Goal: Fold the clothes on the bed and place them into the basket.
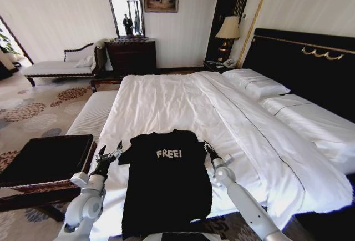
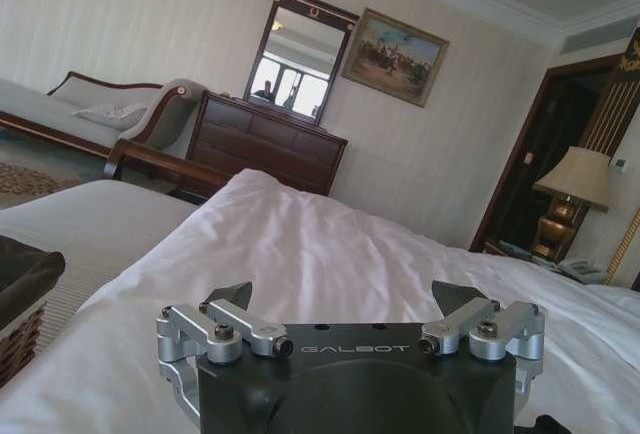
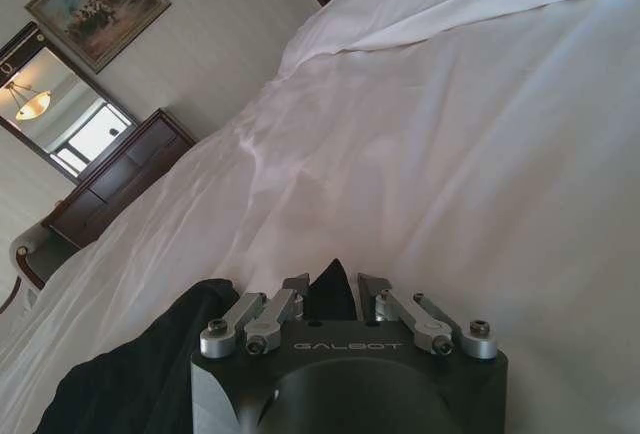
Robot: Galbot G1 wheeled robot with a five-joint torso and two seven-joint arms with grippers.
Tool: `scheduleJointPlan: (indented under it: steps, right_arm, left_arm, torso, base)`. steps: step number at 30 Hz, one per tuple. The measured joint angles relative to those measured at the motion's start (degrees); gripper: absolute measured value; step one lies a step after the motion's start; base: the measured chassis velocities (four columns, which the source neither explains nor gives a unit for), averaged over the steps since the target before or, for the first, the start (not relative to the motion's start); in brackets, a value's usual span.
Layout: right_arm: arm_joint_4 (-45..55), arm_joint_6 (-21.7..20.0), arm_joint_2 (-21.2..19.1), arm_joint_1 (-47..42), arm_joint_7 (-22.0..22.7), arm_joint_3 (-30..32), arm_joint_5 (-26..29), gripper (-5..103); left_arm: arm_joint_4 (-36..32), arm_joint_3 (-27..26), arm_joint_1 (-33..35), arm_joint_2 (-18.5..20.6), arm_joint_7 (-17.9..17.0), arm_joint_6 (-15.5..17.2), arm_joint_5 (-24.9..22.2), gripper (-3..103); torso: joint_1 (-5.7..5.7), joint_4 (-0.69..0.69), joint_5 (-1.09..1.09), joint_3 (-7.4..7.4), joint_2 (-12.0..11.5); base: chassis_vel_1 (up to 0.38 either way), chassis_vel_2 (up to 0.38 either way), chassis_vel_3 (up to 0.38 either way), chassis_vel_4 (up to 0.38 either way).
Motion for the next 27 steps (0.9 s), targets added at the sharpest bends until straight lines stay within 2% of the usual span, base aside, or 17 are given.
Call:
scheduleJointPlan:
  steps: [2, 4, 5, 8, 13, 27]
  right_arm:
    - [-0.1, 0.0, 0.0, 0.0, 0.0, 0.0, -0.1, 29]
    - [-0.2, 0.1, 0.2, 0.1, 0.0, 0.0, -0.3, 18]
    - [-0.2, 0.1, 0.2, 0.1, 0.0, 0.0, -0.3, 18]
    - [-0.1, 0.5, 0.2, 0.2, 0.0, 0.0, -0.5, 3]
    - [0.2, 0.9, -0.2, 0.2, -0.3, 0.5, -0.2, 0]
    - [0.6, 1.0, -3.0, 2.5, -0.3, 2.9, 2.2, 0]
  left_arm:
    - [-0.1, 0.0, 0.0, -0.1, 0.0, 0.0, 0.1, 100]
    - [-0.3, 0.0, 0.1, -0.3, 0.0, 0.0, 0.1, 100]
    - [-0.3, 0.0, 0.1, -0.3, 0.0, 0.0, 0.1, 100]
    - [-0.7, -0.3, 0.4, -0.3, -0.1, -0.1, 0.2, 100]
    - [-0.9, -0.4, 0.8, -0.3, -0.1, -0.1, 0.2, 100]
    - [-1.7, -0.1, 0.8, -0.5, -0.4, -0.1, 0.4, 100]
  torso:
    - [0.00, 0.00, 0.00, 0.00, 0.0]
    - [0.00, 0.00, 0.00, 0.00, 0.0]
    - [0.00, 0.00, 0.00, 0.00, 0.0]
    - [0.00, 0.00, 0.01, 0.00, 0.0]
    - [-0.01, 0.00, 0.01, 0.00, 0.0]
    - [0.00, 0.00, 0.00, 0.00, 0.0]
  base:
    - [0.000, 0.000, 0.000, 0.000]
    - [0.000, 0.000, 0.000, 0.000]
    - [0.000, 0.000, 0.000, 0.000]
    - [0.000, 0.000, 0.000, 0.000]
    - [0.000, 0.000, 0.000, 0.000]
    - [0.000, 0.000, 0.000, 0.000]
